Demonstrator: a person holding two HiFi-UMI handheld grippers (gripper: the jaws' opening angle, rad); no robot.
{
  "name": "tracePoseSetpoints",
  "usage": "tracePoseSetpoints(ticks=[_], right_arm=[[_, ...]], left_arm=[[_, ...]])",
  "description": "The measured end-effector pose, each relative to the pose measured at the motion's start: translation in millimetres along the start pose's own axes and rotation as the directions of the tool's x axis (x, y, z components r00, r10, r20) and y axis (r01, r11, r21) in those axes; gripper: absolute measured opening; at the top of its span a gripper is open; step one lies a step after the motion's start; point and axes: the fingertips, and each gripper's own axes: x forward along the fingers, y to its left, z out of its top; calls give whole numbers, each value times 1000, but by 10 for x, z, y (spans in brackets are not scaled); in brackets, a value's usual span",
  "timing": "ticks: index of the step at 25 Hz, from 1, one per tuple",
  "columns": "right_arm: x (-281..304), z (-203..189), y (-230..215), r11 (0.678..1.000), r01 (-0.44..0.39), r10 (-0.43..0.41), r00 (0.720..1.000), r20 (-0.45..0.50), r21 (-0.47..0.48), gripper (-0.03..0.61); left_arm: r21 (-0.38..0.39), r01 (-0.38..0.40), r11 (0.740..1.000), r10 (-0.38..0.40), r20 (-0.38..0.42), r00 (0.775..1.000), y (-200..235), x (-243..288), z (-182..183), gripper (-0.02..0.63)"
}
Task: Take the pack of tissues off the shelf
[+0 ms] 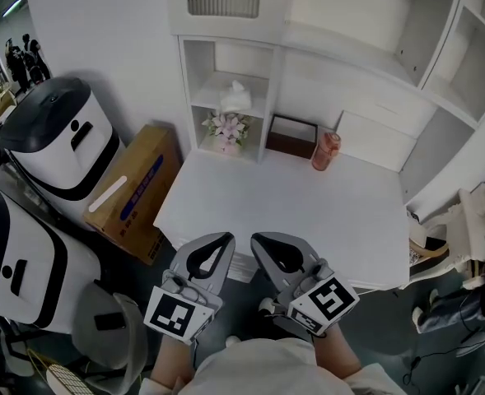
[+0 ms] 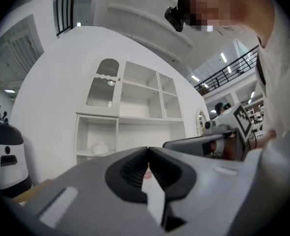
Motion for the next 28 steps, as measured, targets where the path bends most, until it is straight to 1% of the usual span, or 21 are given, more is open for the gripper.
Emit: tracePoseSetpoints(ticks=[4, 8, 15, 19, 21, 28], right_arm=[[118, 2, -246, 1000, -18, 18, 1000, -2, -3, 2], [219, 24, -464, 999, -40, 40, 999, -8, -9, 2], [314, 61, -869, 998, -61, 61, 998, -2, -6, 2], [360, 83, -1080, 997, -76, 76, 997, 0, -13, 2], [374, 85, -1173, 996, -83, 83, 997, -1, -16, 2], [394, 65, -1420, 994, -108, 108, 994, -3, -19, 2]], left_arm=[[5, -7, 1000, 7, -20, 1000, 64, 265, -38, 3], [36, -26, 999, 27, -8, 1000, 187, 508, -37, 3], [46, -48, 998, 48, -7, 999, 280, 904, -37, 3], [23, -71, 997, 71, -31, 997, 305, 1108, -34, 2], [33, -81, 996, 82, -26, 996, 320, 1196, -26, 3], [24, -120, 992, 121, -31, 992, 337, 1393, -52, 2]])
